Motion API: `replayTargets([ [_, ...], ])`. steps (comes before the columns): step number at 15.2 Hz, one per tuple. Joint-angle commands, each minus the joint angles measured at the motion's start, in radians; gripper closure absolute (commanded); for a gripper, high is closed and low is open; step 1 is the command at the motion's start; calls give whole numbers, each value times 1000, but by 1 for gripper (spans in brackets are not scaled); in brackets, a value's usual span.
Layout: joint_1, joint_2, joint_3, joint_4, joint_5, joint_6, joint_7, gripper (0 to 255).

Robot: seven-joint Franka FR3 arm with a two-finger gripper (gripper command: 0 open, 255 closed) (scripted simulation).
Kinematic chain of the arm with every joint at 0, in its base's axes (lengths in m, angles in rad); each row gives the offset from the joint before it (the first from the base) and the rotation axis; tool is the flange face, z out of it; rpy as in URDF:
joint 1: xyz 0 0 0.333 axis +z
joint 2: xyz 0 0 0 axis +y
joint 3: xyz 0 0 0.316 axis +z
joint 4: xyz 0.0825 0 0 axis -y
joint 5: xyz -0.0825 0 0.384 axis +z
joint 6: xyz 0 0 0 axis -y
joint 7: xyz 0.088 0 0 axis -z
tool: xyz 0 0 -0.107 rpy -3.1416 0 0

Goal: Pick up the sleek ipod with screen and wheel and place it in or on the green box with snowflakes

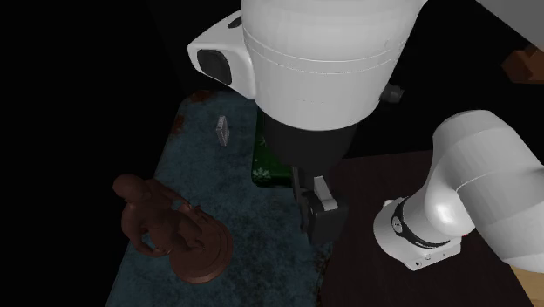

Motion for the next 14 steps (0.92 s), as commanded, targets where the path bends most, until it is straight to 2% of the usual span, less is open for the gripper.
replayTargets([
  [1,0,0,0,0,0,0,0,0],
  [8,-53,116,-104,-59,-75,175,-121,0],
  [14,-90,265,-194,-59,-119,328,-223,0],
])
